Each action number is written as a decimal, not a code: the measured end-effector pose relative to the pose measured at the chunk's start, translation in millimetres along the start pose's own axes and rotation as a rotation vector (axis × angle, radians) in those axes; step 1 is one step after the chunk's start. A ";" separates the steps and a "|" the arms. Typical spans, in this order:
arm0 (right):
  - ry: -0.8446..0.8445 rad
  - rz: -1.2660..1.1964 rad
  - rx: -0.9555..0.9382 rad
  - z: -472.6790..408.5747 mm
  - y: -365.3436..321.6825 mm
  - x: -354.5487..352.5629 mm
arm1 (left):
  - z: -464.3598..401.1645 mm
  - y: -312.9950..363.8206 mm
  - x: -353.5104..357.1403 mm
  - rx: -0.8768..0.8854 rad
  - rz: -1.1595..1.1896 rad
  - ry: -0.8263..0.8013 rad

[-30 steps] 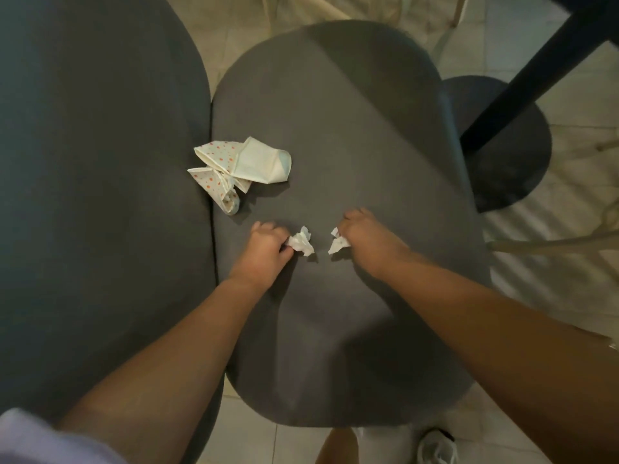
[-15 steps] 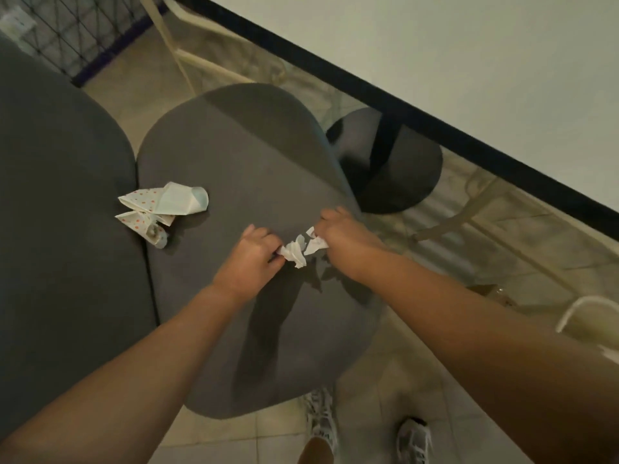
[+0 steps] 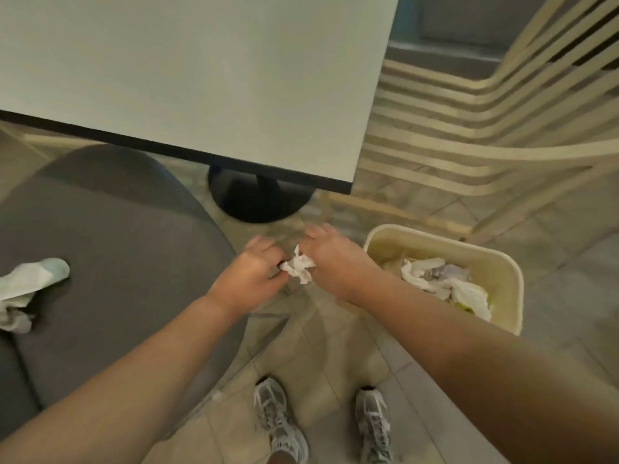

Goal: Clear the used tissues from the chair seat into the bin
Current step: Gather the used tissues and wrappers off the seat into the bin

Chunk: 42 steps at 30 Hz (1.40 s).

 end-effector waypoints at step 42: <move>-0.213 -0.122 0.574 169.1 188.7 58.9 | -95.9 132.6 224.9 -0.160 -0.465 -0.455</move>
Point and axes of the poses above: each hand's wrist, its own z-axis away from the middle knuckle, its own x-axis out of the palm, y = z × x, the point moved 5 cm from there along -z, towards the middle knuckle, and after that the axes turned 13 degrees about -x, right-handed, at the moved point
